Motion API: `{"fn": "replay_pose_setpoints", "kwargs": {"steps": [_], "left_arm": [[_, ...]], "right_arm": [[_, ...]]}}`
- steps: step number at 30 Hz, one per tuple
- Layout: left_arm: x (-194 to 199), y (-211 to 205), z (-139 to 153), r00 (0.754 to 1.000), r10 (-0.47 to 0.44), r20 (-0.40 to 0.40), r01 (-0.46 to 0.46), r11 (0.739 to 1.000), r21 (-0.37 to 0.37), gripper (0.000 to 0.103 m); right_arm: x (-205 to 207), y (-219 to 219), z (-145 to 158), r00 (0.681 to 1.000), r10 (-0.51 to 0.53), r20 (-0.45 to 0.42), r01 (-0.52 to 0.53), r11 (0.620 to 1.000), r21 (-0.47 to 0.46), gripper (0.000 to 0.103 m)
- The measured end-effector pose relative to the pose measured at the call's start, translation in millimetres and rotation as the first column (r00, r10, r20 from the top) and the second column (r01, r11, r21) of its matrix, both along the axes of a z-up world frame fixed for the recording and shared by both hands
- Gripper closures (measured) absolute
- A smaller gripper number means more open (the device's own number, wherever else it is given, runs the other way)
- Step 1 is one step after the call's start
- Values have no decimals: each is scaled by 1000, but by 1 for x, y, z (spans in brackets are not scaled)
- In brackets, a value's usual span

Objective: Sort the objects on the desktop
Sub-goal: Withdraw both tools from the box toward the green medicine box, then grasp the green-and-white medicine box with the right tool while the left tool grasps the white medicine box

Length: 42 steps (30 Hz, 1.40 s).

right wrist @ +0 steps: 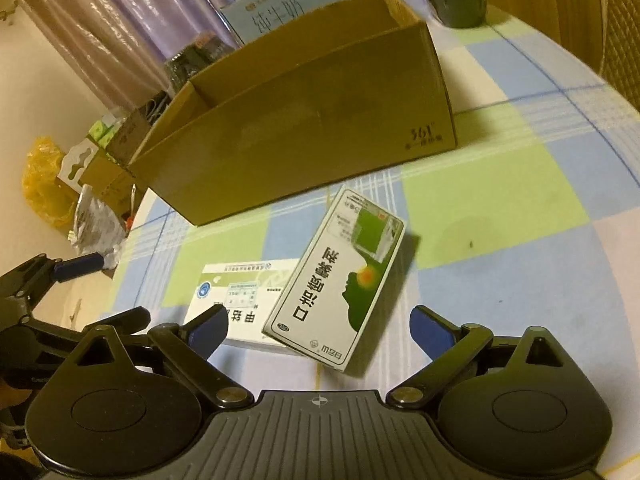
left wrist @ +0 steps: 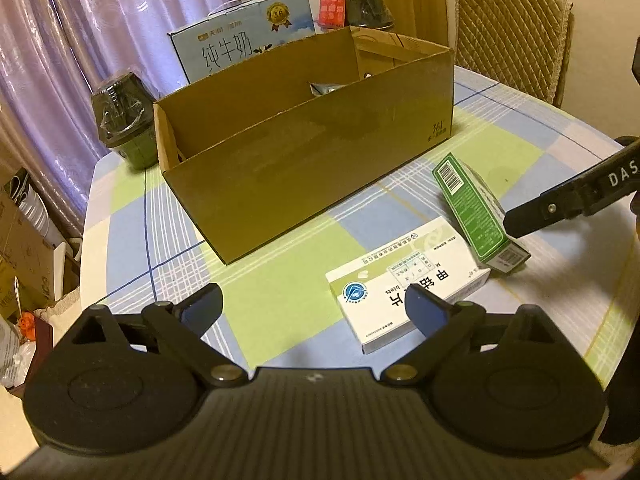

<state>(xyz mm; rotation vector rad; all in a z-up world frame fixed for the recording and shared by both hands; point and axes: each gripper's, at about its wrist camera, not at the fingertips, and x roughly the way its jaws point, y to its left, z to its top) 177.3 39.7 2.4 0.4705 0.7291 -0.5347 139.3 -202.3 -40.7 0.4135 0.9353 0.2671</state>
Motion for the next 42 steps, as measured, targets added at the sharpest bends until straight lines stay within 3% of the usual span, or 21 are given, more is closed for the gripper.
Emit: {"fn": "replay_pose_setpoints", "kwargs": {"steps": [13, 22, 25, 29, 33, 37, 40, 42], "left_arm": [[2, -6, -5, 999, -50, -10, 50, 999, 19, 6], [2, -11, -16, 985, -162, -56, 165, 985, 45, 6], [2, -14, -19, 980, -187, -65, 191, 980, 58, 6], [2, -18, -21, 977, -203, -70, 208, 976, 65, 6], [3, -22, -21, 974, -215, -70, 220, 973, 68, 6], [2, -26, -22, 971, -230, -71, 235, 969, 71, 6], [1, -29, -23, 967, -243, -73, 248, 966, 79, 6], [1, -30, -24, 964, -255, -73, 261, 962, 84, 6]], "right_arm": [[16, 8, -6, 999, 5, -45, -5, 1000, -5, 8], [26, 13, -10, 996, -10, -84, 9, 1000, -4, 9], [31, 8, -17, 991, -29, -130, 36, 998, 47, 17], [35, 8, -21, 989, -22, -148, 29, 999, 45, 39], [33, 8, -17, 990, -12, -137, 12, 1000, -3, 49], [29, 11, -6, 994, 48, -102, -59, 992, -108, 49], [25, 17, 4, 987, 142, -79, -157, 959, -235, 50], [20, 25, 8, 974, 218, -63, -226, 915, -335, 50]]}}
